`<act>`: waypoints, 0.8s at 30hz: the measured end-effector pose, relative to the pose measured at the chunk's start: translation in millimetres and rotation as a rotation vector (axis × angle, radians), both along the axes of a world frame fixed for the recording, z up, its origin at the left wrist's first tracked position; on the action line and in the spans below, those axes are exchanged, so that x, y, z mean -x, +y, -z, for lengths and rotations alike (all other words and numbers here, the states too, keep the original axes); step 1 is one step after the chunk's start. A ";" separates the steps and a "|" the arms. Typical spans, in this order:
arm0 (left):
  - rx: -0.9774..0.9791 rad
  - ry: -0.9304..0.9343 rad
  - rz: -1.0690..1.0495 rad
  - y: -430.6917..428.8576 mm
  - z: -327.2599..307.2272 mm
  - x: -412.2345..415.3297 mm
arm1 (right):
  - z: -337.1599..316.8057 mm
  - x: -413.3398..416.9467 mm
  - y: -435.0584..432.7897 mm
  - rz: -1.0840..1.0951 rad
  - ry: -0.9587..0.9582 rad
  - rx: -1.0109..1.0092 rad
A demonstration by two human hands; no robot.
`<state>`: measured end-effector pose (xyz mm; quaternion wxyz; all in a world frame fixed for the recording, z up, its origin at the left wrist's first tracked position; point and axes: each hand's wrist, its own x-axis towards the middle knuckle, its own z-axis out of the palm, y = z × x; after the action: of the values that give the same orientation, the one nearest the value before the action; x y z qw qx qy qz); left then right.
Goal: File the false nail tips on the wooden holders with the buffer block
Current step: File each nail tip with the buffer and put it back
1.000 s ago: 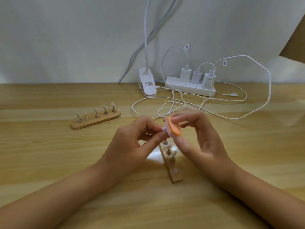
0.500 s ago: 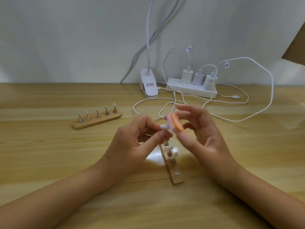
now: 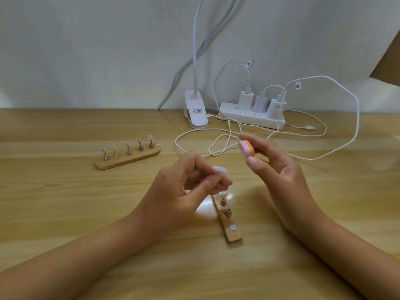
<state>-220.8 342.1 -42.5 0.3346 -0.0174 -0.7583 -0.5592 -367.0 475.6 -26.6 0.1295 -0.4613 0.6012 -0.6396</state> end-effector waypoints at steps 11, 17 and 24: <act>-0.018 -0.122 -0.032 -0.8 -4.6 -2.2 | 5.0 -6.1 1.7 0.140 0.508 0.006; -0.054 -0.138 -0.084 -3.1 -6.4 -3.5 | 6.5 -11.0 0.8 0.088 0.614 0.038; -0.118 -0.123 -0.084 -6.6 -3.3 -0.6 | 5.9 -18.9 2.9 0.033 0.912 0.034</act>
<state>-220.2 335.4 -39.2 0.3109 0.0685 -0.7433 -0.5884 -348.1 478.4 -32.6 -0.1662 -0.6881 0.5935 -0.3829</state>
